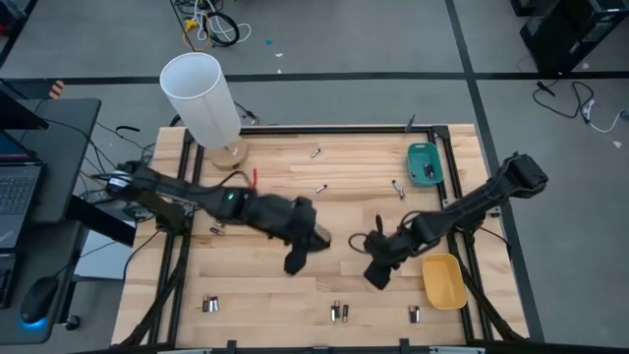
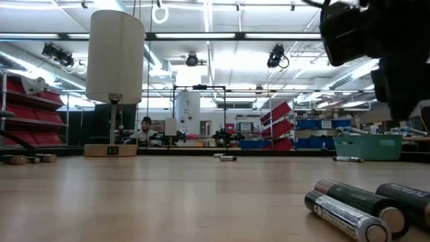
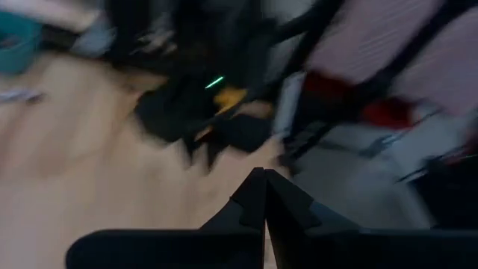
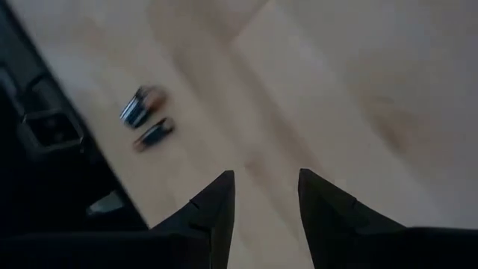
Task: Sort batteries
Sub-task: Put the black battery into the blue bin
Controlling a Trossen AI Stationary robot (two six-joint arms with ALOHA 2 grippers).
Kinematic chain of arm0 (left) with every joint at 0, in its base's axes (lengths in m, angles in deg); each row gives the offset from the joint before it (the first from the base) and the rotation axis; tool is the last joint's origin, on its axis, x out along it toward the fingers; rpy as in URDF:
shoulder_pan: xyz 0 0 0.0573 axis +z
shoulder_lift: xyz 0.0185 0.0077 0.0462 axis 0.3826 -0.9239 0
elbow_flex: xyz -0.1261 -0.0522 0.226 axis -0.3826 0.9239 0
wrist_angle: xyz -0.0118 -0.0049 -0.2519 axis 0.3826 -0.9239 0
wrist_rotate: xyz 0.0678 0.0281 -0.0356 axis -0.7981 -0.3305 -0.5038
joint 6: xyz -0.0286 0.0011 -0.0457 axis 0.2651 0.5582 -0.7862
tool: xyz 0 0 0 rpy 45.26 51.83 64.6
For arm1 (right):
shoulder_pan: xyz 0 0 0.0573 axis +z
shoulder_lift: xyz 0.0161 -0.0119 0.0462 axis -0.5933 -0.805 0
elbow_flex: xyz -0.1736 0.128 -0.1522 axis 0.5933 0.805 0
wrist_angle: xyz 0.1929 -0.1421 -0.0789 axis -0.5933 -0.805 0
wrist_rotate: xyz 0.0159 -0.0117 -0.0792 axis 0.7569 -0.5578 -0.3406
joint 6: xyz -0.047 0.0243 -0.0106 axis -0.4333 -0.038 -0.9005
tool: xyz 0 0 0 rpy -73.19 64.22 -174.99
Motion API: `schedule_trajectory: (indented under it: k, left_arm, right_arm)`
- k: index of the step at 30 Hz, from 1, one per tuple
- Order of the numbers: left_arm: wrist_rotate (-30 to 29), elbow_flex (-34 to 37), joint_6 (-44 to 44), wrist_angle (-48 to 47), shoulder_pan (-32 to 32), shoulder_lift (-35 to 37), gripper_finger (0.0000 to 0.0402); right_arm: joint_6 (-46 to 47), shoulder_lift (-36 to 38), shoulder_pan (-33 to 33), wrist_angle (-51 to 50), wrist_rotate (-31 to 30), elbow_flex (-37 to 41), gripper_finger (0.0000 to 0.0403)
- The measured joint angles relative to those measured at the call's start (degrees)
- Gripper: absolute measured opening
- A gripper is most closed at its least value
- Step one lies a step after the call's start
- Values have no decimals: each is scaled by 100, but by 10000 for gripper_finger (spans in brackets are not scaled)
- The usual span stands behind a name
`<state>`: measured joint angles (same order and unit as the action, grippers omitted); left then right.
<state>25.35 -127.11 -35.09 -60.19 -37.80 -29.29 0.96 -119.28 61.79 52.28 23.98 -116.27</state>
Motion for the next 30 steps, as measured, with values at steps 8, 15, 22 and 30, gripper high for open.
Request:
schedule_trajectory:
  k: [8,15,22,30]
  left_arm:
    - [-1184,2,-221,-358,-514,383,15]
    - [-1524,5,-197,-895,-767,748,15]
    - [-1903,0,-176,-1854,-914,1098,16]
    - [-2620,2,-16,-2682,-1206,1311,16]
  right_arm:
    - [236,-873,425,620,-73,-428,134]
    - [-38,-1690,674,682,-26,-1224,134]
    - [-158,-1994,812,630,-25,-1711,134]
    - [604,-2169,862,458,195,-1738,134]
